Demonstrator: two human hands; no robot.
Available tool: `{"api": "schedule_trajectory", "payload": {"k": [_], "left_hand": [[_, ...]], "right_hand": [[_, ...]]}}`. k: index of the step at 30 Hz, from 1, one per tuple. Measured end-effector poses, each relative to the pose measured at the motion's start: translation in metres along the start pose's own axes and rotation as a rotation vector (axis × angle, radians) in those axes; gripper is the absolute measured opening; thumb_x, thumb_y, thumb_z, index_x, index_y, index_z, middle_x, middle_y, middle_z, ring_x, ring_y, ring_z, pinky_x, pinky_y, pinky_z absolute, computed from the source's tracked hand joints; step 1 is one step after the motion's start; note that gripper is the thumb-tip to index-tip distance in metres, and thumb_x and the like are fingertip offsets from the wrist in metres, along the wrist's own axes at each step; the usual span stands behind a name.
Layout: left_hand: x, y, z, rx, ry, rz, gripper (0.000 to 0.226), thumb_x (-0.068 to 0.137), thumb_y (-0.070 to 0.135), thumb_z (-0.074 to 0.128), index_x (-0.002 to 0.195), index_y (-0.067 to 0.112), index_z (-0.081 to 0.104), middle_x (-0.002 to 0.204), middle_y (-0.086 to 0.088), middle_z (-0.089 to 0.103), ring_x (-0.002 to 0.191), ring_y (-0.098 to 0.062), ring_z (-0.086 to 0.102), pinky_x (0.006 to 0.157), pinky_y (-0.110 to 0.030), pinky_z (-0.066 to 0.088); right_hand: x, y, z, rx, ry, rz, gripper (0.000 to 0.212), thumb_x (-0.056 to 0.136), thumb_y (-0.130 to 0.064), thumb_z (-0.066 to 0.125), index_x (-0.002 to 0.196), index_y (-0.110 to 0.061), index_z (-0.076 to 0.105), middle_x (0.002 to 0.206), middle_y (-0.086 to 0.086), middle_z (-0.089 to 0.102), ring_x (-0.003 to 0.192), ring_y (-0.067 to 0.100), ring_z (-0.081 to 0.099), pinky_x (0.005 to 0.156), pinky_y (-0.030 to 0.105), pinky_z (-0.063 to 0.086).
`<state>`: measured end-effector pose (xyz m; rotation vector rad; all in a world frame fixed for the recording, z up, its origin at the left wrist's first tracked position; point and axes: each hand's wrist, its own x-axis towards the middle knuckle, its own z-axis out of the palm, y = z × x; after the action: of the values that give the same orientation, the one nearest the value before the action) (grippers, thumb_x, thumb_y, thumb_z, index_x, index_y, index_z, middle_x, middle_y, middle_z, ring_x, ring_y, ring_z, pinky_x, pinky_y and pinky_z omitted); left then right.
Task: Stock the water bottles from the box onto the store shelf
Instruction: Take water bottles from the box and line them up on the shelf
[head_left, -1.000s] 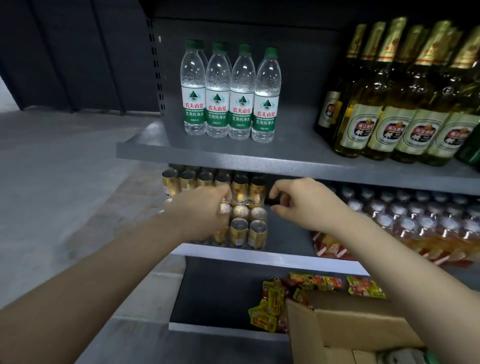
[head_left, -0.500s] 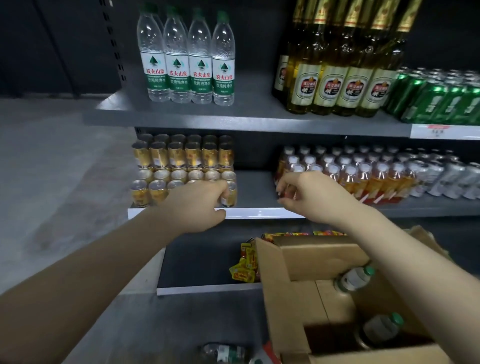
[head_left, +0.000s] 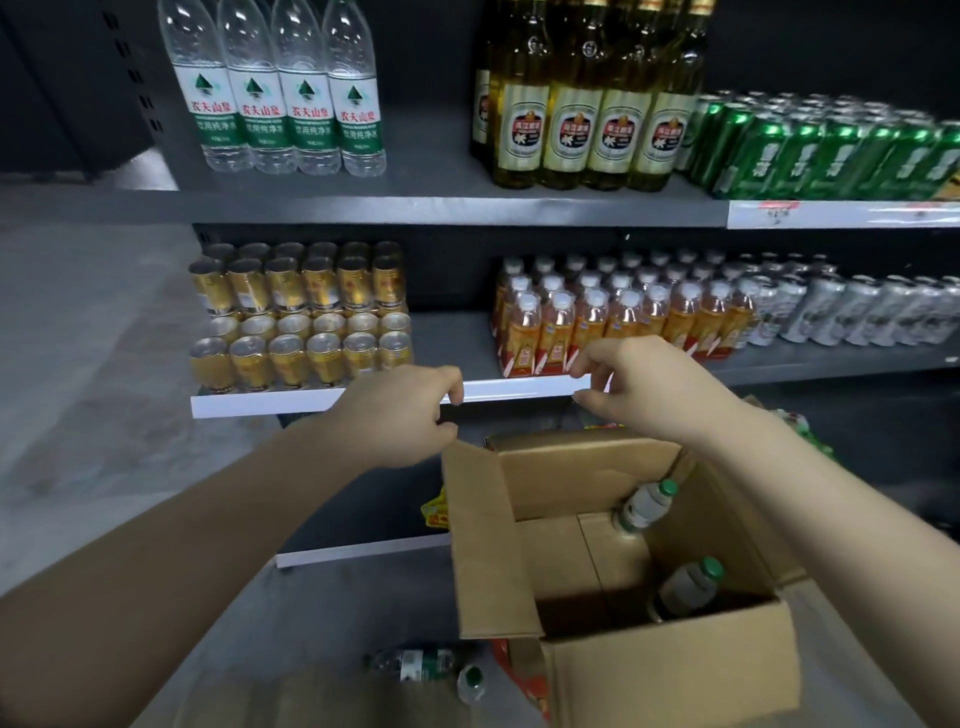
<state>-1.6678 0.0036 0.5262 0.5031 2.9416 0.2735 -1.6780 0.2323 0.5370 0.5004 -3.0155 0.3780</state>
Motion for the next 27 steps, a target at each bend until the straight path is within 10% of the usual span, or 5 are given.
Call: {"api": "schedule_trajectory", "payload": {"k": [27], "left_hand": [[0.117, 0.169, 0.105, -0.094, -0.154, -0.065, 0.025, 0.087, 0.026, 0.053, 0.112, 0.022, 0.051, 0.111, 0.000, 0.057, 0.103, -0.021, 0.054, 0.086, -0.035, 0.047]], "right_hand": [[-0.046, 0.220, 0.019, 0.055, -0.049, 0.065, 0.022, 0.083, -0.021, 0.061, 0.105, -0.018, 0.060, 0.098, 0.002, 0.064, 0.074, 0.012, 0.048, 0.065, 0.022, 0.036]]}}
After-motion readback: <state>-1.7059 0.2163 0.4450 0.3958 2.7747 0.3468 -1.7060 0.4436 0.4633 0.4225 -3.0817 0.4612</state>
